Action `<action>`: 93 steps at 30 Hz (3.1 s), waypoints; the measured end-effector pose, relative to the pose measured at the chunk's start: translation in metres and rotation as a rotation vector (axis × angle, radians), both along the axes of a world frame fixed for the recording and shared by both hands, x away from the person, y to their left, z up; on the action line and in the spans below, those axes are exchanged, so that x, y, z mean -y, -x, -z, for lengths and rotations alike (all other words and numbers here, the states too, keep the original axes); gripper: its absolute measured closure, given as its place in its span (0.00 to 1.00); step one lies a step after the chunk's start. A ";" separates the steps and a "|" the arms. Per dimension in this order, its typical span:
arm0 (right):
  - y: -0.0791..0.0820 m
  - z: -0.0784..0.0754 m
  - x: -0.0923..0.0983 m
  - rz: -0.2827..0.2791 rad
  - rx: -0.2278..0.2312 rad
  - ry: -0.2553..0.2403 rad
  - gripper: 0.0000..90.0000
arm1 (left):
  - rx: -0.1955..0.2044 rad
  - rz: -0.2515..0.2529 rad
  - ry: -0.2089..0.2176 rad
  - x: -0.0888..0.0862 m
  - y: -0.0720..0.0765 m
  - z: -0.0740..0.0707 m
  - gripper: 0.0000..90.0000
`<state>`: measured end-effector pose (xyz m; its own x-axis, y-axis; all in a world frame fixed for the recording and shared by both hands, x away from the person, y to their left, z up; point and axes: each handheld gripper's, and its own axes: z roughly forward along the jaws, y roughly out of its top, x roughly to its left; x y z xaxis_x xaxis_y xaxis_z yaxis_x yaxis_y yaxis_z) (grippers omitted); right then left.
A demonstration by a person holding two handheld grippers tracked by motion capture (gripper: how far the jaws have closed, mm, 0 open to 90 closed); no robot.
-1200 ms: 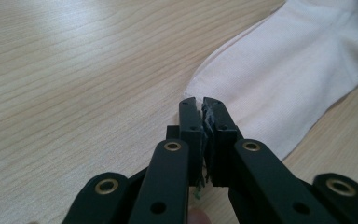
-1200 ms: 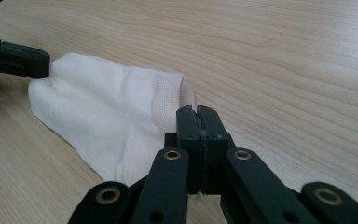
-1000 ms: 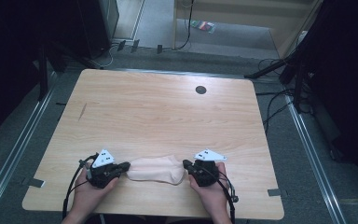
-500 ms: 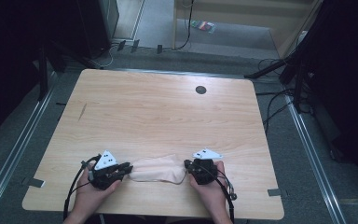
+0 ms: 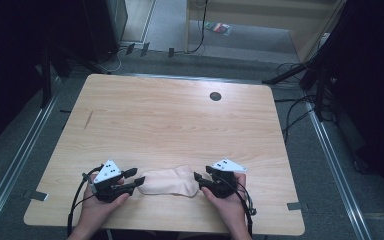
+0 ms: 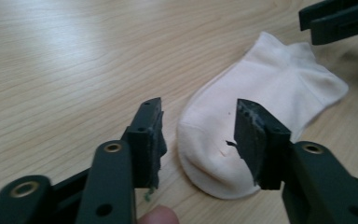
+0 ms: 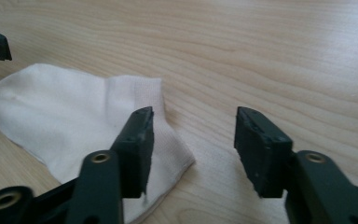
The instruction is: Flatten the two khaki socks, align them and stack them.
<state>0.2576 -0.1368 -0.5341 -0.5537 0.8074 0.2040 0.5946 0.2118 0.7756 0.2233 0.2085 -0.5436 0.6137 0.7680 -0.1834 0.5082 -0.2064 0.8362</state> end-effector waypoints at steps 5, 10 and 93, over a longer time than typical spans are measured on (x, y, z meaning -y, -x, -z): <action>-0.001 -0.002 0.003 0.013 0.017 -0.009 0.34 | -0.006 -0.044 0.040 -0.008 -0.003 0.001 0.44; -0.001 -0.009 0.011 0.032 0.054 -0.055 0.20 | 0.008 -0.089 0.041 -0.017 -0.004 -0.001 0.25; 0.025 0.016 0.207 0.369 0.026 -0.060 0.18 | 0.033 -0.436 0.028 -0.155 0.002 0.009 0.16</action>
<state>0.2324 -0.3442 -0.5498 -0.2337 0.9405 0.2466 0.6021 -0.0592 0.7963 0.2214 0.3634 -0.5524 0.2386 0.9516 -0.1940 0.5160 0.0450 0.8554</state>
